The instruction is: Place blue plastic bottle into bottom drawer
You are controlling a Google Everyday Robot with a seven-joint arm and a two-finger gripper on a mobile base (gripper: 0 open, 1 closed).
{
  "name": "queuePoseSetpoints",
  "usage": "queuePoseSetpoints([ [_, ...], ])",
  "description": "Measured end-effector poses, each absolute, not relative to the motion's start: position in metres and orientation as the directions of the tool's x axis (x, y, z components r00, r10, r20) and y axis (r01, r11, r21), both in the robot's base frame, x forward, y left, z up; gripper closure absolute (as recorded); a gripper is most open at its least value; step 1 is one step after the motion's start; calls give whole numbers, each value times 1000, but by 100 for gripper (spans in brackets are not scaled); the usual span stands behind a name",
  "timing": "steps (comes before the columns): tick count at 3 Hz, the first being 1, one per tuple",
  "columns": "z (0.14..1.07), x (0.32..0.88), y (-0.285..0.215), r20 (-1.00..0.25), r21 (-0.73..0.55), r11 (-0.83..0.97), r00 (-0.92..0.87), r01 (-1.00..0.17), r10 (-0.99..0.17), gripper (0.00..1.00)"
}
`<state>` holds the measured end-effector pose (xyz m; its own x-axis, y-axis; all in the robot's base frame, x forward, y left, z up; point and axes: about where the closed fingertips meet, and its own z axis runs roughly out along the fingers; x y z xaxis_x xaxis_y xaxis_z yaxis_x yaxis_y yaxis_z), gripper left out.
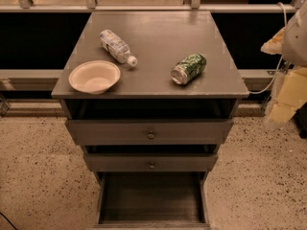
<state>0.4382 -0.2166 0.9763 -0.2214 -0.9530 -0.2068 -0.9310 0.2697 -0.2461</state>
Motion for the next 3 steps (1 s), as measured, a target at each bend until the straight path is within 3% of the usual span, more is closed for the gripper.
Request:
queuePoseSetpoints([
  [2, 970, 471, -190, -226, -246, 287, -233, -926, -946, 0],
  [3, 968, 527, -136, -297, -274, 290, -206, -917, -932, 0],
])
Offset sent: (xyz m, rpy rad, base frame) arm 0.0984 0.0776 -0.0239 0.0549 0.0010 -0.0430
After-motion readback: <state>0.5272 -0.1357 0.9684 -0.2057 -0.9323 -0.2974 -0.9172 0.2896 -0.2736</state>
